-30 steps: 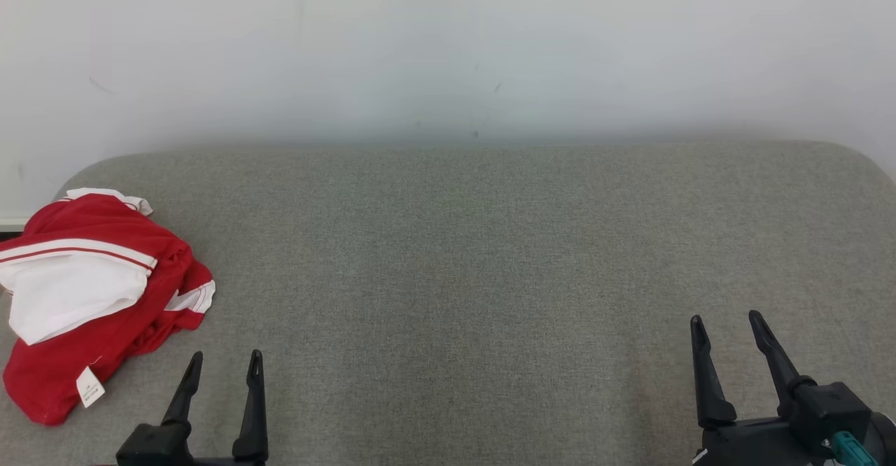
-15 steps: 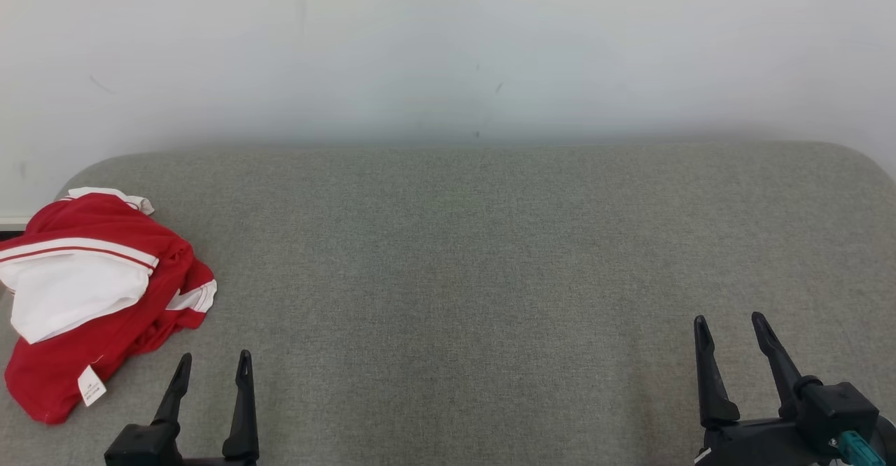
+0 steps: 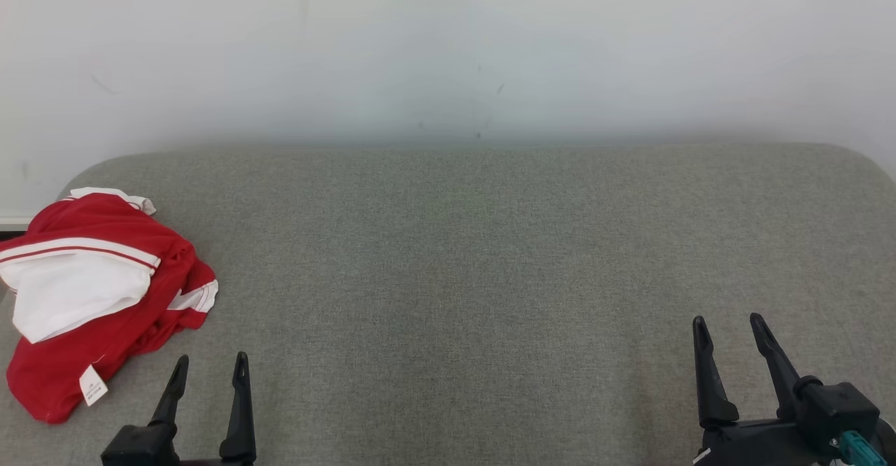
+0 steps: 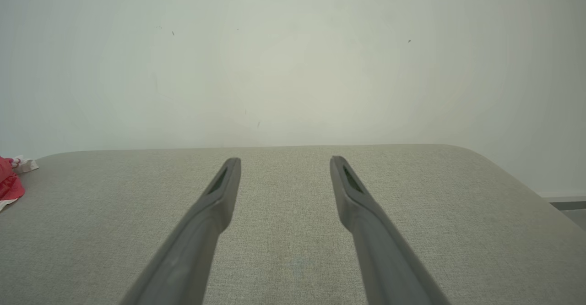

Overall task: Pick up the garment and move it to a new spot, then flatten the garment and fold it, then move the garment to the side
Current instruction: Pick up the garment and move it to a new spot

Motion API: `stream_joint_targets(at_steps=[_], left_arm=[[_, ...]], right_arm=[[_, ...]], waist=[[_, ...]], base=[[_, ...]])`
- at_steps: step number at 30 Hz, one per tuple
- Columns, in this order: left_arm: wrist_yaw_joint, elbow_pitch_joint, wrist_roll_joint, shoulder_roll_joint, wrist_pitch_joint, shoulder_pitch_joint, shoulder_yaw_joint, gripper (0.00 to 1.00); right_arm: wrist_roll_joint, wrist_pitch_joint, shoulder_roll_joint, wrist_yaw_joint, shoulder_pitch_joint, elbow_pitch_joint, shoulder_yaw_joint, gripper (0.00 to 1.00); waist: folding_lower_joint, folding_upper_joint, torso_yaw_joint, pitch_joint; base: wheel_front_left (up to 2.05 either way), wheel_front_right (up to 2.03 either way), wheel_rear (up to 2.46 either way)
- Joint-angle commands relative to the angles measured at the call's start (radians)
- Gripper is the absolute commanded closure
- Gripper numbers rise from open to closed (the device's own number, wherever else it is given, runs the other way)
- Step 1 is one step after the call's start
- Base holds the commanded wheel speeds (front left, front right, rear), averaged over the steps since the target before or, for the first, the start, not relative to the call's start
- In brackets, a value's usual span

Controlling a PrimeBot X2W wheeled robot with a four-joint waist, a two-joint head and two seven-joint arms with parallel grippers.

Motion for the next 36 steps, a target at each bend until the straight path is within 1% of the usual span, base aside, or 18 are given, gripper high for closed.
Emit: stream_joint_targets(at_steps=[1, 9, 17, 22, 36], left_arm=[[0.001, 0.002, -0.005, 0.005, -0.005, 0.01, -0.001, 0.0], [0.008, 0.005, -0.012, 0.01, 0.006, 0.006, -0.007, 0.0], [0.017, 0.005, -0.017, 0.018, 0.009, 0.002, -0.004, 0.0], [0.025, 0.004, -0.014, 0.021, 0.013, -0.004, -0.007, 0.0], [0.041, 0.02, -0.035, 0.03, 0.0, -0.014, 0.005, 0.0]], right_arm=[[0.002, 0.0, -0.002, -0.002, 0.01, -0.001, 0.001, 0.0], [0.009, 0.001, -0.002, -0.002, 0.011, -0.003, 0.002, 0.0], [0.026, -0.005, -0.002, -0.002, 0.014, 0.011, 0.008, 0.0], [0.028, -0.007, -0.002, -0.002, 0.02, 0.018, 0.008, 0.0], [0.033, -0.012, -0.002, -0.002, 0.005, 0.037, 0.012, 0.0]], waist=[[0.0, 0.0, 0.0, 0.0], [0.0, 0.0, 0.012, 0.004], [0.0, 0.0, 0.049, 0.007], [0.0, 0.0, 0.105, 0.008], [0.0, 0.0, 0.295, 0.03]], base=[[0.0, 0.0, 0.0], [0.0, 0.0, 0.0], [0.0, 0.0, 0.0], [0.0, 0.0, 0.0], [0.0, 0.0, 0.0]])
